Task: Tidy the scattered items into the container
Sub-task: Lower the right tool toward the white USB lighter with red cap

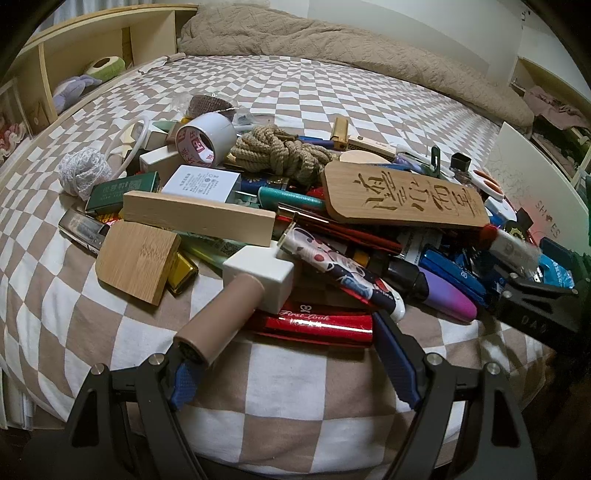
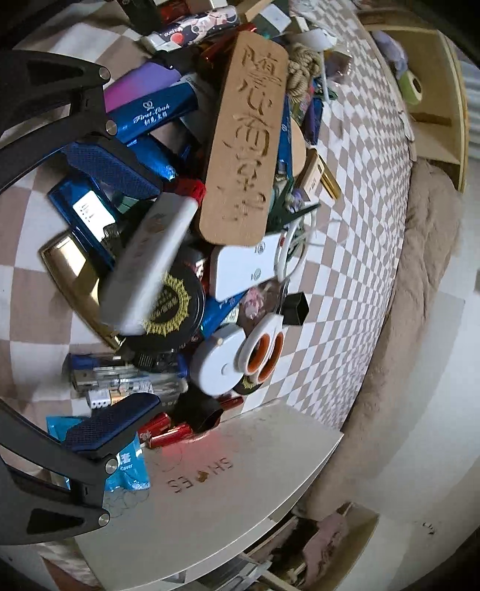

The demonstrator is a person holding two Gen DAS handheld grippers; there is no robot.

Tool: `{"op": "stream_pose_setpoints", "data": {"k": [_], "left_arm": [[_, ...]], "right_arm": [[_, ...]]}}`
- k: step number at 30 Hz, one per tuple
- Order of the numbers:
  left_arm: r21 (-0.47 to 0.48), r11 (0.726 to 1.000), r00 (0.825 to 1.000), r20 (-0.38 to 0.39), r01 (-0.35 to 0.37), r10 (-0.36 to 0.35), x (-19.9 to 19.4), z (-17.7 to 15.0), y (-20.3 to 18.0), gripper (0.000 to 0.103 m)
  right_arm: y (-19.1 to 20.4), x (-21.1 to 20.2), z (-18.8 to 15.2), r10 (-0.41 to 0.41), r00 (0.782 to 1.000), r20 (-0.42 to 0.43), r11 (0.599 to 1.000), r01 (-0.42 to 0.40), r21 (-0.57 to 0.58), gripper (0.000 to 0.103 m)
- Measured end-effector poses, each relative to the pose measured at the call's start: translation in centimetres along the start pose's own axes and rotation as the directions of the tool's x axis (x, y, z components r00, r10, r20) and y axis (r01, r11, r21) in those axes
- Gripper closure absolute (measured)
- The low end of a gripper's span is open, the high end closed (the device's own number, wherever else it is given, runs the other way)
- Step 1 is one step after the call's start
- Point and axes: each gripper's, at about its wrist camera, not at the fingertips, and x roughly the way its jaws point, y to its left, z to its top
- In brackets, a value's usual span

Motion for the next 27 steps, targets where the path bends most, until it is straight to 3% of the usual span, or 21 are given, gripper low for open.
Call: {"op": "stream_pose_setpoints", "data": {"k": [9,16,23,27], "left_arm": [[0.002,1.000,1.000,0.000,-0.002,0.002,0.0,0.0,0.0,0.020],[0.004,1.000,1.000,0.000,-0.003,0.003,0.0,0.0,0.0,0.020],[0.010,1.000,1.000,-0.001,-0.008,0.008,0.1,-0.1,-0.1,0.020],[0.010,1.000,1.000,-0.001,-0.008,0.008,0.1,-0.1,-0.1,0.020]], "right_arm": [[-2.0,-2.3,-1.8,0.104,0.994,0.017,0.981,-0.106,0.160,0.000],[-3.2,-1.7,-3.9,0.096,0.992,-0.084,0.981,-0.080,0.177,0.000],[-5.8,-1.4,-4.1,-0.021,0.990,-0.140,0.955,0.062,0.290,0.000],[-6.9,-2.0,-4.5,-0.045,0.990,-0.137,0.942,0.087,0.324,0.000]]}}
